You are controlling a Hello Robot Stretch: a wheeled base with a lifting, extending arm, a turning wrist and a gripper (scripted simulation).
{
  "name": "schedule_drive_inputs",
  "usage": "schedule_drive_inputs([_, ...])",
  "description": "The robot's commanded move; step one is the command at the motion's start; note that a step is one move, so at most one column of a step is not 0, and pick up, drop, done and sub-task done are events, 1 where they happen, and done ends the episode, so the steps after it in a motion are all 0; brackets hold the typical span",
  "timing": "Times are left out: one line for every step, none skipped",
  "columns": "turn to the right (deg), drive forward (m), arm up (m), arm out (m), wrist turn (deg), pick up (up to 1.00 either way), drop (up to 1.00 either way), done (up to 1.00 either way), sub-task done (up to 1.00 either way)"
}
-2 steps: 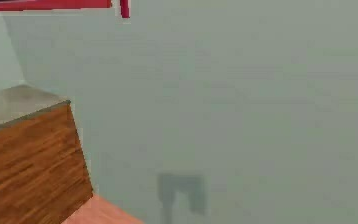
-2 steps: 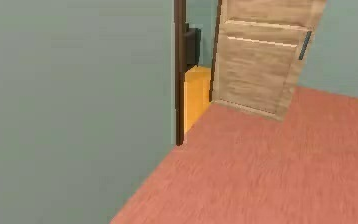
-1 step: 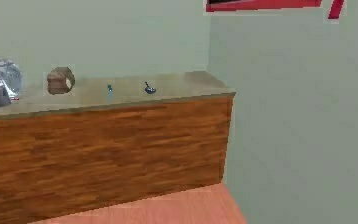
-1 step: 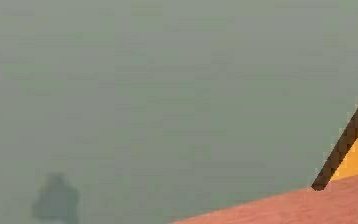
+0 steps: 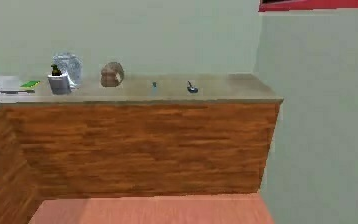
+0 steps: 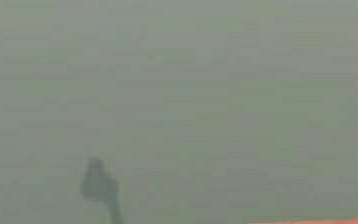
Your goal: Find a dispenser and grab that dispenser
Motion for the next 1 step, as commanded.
schedule_drive_inputs([0.0, 0.7, 0.0, 0.0, 0.0, 0.0, 0.0, 0.0, 0.0])
